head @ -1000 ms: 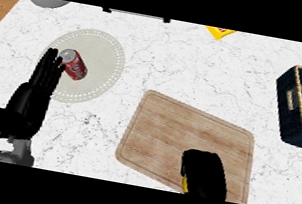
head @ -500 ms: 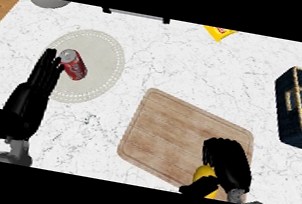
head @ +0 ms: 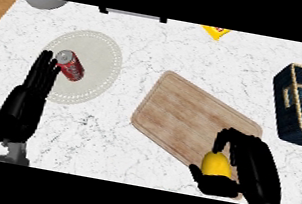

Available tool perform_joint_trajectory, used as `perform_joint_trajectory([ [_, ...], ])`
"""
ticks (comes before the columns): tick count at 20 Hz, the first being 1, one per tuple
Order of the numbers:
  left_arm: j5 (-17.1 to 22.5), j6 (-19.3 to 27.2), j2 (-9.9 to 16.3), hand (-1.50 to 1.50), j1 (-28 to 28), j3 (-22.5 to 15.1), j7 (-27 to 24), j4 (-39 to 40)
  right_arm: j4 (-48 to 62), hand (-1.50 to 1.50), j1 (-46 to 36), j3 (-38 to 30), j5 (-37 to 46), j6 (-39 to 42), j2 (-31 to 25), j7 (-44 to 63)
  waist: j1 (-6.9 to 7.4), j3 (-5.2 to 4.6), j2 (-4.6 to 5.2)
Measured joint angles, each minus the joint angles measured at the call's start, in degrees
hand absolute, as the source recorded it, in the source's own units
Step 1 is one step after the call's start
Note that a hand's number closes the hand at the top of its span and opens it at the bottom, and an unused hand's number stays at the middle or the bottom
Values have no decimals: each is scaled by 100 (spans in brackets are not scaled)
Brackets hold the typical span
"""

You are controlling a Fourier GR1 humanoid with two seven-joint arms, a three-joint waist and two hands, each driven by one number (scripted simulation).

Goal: Pick the lemon from the cutting board and place it in the basket

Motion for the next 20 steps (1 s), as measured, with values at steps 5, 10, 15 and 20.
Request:
perform_joint_trajectory([
  [5,16,-9,-37,0,44,13,-80,82,-1798,150,462,-265,-674,343,-46,265,-33,1,-3],
  [10,4,-26,-60,0,46,-38,-43,-2,-2756,150,519,-740,-1180,941,-130,883,10,2,8],
  [15,-6,-61,-68,0,89,-53,-107,40,-2822,150,117,-1589,-1337,1486,-255,1534,24,3,16],
  [20,-65,-18,-107,0,28,-71,-99,76,-2730,150,-349,-2665,-1577,2091,-704,1762,45,6,22],
])
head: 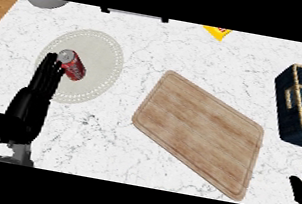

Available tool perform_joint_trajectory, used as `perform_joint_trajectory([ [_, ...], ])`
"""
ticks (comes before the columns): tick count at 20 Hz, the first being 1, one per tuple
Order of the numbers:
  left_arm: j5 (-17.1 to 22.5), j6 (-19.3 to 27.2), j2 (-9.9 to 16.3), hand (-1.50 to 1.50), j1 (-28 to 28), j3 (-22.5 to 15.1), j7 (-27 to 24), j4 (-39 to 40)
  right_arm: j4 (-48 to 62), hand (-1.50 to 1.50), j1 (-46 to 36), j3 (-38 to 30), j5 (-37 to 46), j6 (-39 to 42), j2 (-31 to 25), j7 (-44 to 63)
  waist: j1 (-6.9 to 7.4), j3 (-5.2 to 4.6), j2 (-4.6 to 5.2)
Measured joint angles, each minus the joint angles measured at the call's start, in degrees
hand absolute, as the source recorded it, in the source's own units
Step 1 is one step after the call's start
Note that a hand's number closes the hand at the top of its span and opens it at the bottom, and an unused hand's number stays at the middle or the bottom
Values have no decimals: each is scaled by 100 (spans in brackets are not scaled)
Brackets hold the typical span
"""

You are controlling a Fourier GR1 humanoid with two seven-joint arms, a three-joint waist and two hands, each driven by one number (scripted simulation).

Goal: Pick the lemon from the cutting board and place it in the basket

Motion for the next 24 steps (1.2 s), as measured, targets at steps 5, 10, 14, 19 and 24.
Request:
perform_joint_trajectory([
  [5,-63,11,-108,0,149,-128,-74,-62,294,150,-304,-1112,-682,330,-491,-284,22,1,3],
  [10,-18,-29,-62,0,152,-77,42,-202,930,150,-530,-1823,-1148,340,-749,-670,42,3,6],
  [14,54,-116,21,0,50,35,90,-153,1544,150,-551,-2252,-1282,295,-978,-1174,42,2,10],
  [19,25,-100,-13,0,-41,44,96,-70,2456,150,-568,-2302,-906,-38,-1168,-1950,54,3,15],
  [24,-84,-20,-110,0,-132,-15,10,87,3322,150,-616,-2293,-638,-211,-1447,-2571,56,2,17],
])
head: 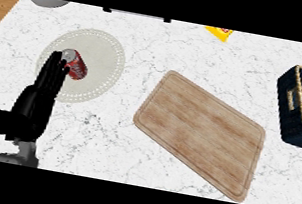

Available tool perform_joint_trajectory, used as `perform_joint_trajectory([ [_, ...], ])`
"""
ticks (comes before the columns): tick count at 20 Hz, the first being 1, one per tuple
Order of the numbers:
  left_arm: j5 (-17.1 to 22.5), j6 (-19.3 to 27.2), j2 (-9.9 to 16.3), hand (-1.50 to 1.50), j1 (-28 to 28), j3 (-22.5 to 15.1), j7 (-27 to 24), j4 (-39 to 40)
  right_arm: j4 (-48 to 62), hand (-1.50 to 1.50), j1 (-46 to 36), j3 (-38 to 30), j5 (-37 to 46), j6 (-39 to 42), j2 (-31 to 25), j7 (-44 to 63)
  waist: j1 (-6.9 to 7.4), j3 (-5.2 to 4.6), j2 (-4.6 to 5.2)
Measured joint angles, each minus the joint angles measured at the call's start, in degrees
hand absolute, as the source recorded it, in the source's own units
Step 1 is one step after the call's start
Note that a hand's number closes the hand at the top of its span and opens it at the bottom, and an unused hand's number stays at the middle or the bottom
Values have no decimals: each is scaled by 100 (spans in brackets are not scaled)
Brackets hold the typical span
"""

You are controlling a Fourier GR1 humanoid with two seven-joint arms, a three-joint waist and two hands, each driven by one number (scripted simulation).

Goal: Pick the lemon from the cutting board and place it in the basket

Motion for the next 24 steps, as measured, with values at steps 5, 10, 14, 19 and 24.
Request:
perform_joint_trajectory([
  [5,42,-61,27,0,62,50,-63,4,969,150,-160,146,371,-336,-210,-600,12,0,1],
  [10,49,-100,19,0,181,37,-102,-67,1909,150,-486,151,388,-592,-345,-1029,17,2,0],
  [14,59,-107,60,0,140,76,44,-205,2413,150,-649,212,416,-813,-378,-1257,15,2,-1],
  [19,78,-145,90,0,99,112,102,-211,3143,150,-731,66,345,-1049,-498,-1582,12,1,-1],
  [24,104,-207,58,0,178,115,-78,-114,3850,-150,-1003,100,365,-1237,-629,-1611,19,3,1],
])
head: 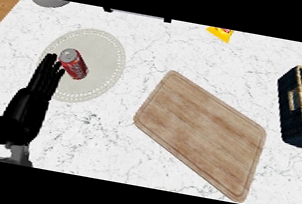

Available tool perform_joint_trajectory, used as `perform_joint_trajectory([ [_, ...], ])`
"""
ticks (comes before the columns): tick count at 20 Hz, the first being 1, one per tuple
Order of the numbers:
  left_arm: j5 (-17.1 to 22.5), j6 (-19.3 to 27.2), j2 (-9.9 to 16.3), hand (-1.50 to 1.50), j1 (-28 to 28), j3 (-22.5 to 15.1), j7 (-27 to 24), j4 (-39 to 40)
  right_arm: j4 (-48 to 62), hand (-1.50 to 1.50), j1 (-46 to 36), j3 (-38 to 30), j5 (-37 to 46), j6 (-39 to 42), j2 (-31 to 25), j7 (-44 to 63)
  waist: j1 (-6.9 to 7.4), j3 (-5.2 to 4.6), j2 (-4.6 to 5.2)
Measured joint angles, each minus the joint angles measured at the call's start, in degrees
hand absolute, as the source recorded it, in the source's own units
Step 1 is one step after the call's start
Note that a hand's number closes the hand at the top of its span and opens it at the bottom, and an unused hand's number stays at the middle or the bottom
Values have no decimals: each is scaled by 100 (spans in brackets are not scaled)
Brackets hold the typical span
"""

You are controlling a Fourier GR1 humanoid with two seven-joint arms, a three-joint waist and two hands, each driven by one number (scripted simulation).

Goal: Pick the lemon from the cutting board and place it in the basket

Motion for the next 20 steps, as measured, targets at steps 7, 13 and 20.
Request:
perform_joint_trajectory([
  [7,-84,98,-47,0,-185,-26,149,32,727,-150,-279,142,-52,-221,-140,-461,-2,-1,-1],
  [13,-113,95,-62,0,-129,-48,67,64,914,-150,-477,-145,-509,-424,-112,-873,-2,-1,-2],
  [20,-67,94,-37,0,-100,-17,221,-130,826,-150,-443,-655,-979,-607,-488,-1057,-22,-2,-8],
])
